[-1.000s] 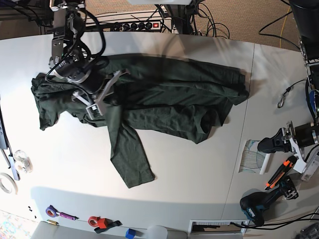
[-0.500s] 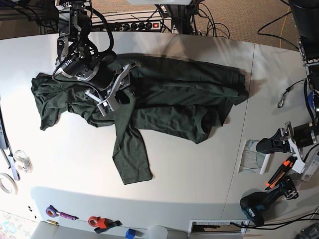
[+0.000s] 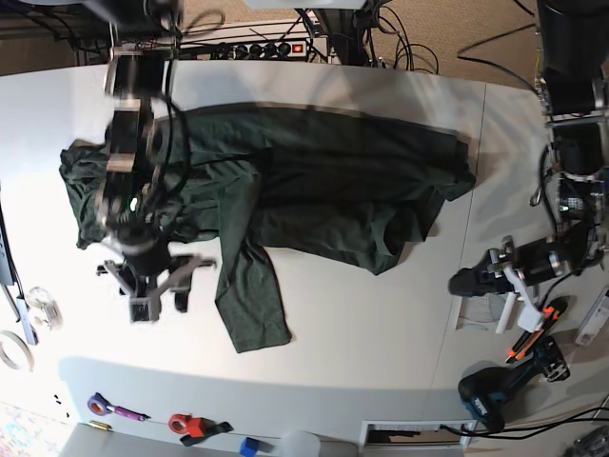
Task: Layout the t-shirt on the table in an organized manner, then fold the t-shirt properly
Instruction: 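Lay the sleeve across the shirt, release, and withdraw the right gripper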
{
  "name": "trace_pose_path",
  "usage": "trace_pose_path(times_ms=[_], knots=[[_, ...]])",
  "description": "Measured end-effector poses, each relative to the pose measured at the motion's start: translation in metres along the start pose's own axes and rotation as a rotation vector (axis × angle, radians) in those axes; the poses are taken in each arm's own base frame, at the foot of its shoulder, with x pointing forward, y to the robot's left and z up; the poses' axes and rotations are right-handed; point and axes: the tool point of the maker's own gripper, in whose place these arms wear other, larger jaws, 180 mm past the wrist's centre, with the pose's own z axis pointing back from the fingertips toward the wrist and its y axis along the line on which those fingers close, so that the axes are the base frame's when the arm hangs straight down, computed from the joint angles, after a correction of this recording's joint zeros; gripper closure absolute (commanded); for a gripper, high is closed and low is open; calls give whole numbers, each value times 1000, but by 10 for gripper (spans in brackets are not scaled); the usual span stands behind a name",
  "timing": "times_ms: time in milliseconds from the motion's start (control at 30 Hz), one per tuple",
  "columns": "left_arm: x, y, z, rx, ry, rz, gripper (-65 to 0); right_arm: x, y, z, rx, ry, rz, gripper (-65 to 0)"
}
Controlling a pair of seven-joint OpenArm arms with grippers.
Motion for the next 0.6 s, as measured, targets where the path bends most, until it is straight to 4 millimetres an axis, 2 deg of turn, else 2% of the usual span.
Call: trace_pose_path(times_ms=[67,100,200,267,367,600], knots=[[0,-3,-5,-11,-5,2,-322,-10,-3,-28,57,61,-111,-347],[1,-5,-7,-18,-11,4,-323,-13,-3,-40,91,85,-178,-355],[0,-7,-9,-24,-10,5,-322,-19,-7,-71,158,145,-364,-355],[-1,-5,-8,-18,-7,4,-322,-30,-10,-86,165,209,-454,-355],[0,-5,-8,-17,-9,6,-322,-50,5,-97,232,293,-543,-355],[1,-6,-8,-18,-15,5,-322,-49,50,-103,323,304,-579,-354]])
